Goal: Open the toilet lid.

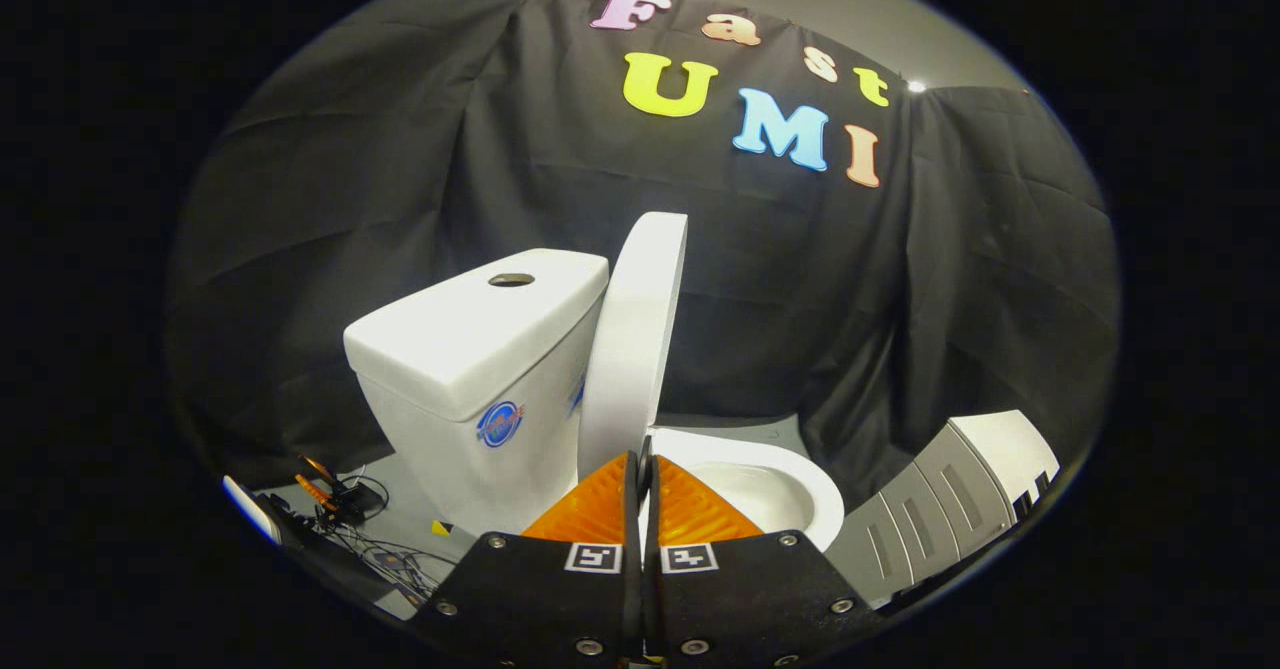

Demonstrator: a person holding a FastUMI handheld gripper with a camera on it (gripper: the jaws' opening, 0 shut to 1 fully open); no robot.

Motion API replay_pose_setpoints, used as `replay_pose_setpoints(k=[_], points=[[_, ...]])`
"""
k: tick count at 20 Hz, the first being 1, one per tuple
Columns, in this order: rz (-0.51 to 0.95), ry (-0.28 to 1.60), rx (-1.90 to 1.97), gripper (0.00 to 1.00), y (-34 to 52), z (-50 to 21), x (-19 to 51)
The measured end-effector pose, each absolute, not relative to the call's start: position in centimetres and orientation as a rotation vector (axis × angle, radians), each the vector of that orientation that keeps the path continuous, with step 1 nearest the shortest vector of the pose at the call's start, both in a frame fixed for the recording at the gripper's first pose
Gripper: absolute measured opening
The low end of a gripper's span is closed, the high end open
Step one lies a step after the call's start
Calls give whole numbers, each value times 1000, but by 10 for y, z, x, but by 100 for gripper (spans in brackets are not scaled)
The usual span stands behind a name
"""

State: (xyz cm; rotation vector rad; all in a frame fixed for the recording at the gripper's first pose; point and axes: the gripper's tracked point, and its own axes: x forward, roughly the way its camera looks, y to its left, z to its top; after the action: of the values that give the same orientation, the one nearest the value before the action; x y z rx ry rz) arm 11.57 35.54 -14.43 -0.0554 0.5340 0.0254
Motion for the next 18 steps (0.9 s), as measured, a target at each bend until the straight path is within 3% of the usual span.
replay_pose_setpoints(k=[18], points=[[92,514,-39,1,400,-149,124]])
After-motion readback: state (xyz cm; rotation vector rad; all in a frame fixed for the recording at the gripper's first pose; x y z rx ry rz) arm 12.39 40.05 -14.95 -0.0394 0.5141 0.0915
